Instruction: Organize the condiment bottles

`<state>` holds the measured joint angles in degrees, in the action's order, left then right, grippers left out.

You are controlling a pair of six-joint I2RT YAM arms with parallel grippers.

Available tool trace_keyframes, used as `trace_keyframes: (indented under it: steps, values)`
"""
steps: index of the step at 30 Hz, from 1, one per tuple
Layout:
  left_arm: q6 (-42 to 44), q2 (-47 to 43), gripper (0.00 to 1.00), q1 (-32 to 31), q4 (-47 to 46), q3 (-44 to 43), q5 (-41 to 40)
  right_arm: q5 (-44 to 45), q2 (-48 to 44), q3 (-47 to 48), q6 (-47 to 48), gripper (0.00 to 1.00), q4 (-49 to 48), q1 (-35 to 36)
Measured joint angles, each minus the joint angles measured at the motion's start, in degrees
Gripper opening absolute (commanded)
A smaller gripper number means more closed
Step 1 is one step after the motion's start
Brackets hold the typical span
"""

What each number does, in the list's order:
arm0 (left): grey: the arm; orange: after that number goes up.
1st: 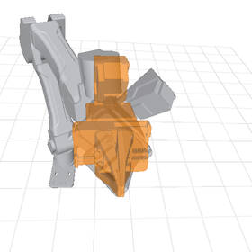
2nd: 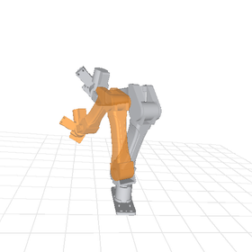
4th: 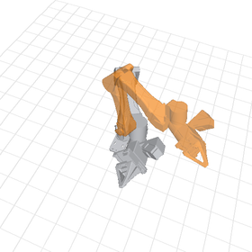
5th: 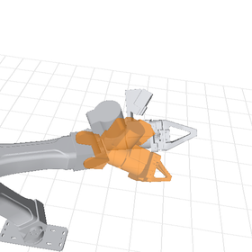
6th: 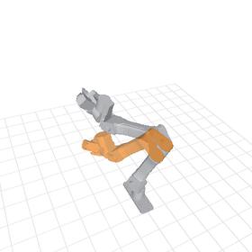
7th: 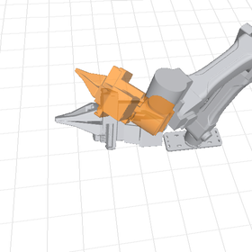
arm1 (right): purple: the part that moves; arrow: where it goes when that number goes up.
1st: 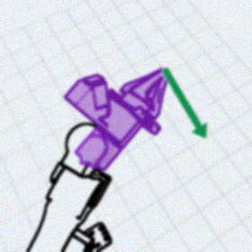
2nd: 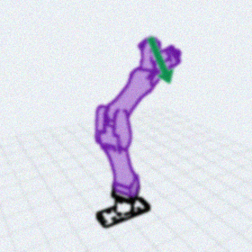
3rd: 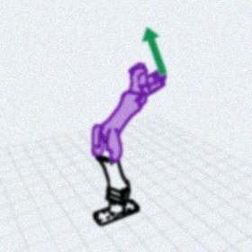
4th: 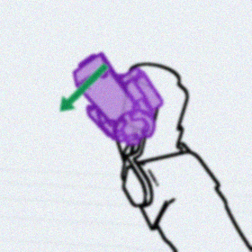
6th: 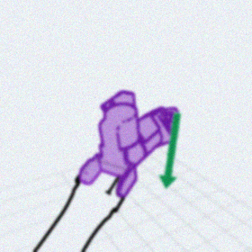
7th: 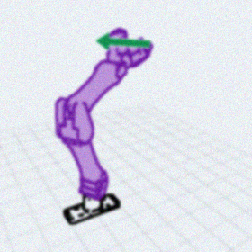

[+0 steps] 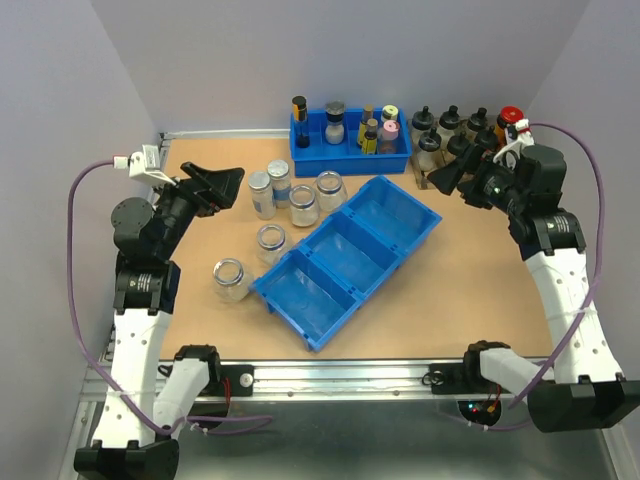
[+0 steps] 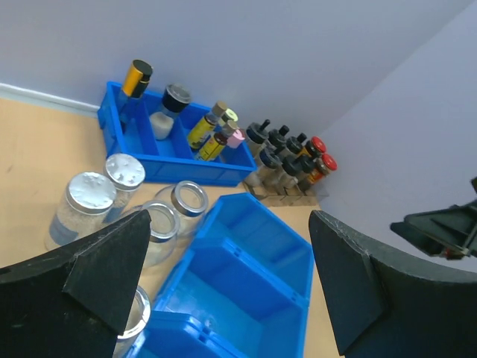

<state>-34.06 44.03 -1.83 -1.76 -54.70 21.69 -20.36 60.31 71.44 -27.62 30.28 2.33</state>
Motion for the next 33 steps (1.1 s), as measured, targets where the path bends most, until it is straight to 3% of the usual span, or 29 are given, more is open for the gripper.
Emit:
trace_keyframes:
  steps: [10, 21, 33]
  values:
    - [-2.3, -1.0, 0.99, 0.0, 1.2, -1.3, 5.5, -3.6, 11.8, 11.3, 6.8, 1.00, 6.2, 1.3]
    - [-2.4, -2.4, 0.99, -0.1, 2.1, -1.7, 5.2, 21.2, 35.8, 30.9, 21.4, 1.00, 12.6, 22.6]
    - [-1.4, -9.0, 0.99, -0.1, 6.0, -1.6, 0.0, 29.0, 57.5, 48.0, 27.3, 1.00, 14.3, 28.5]
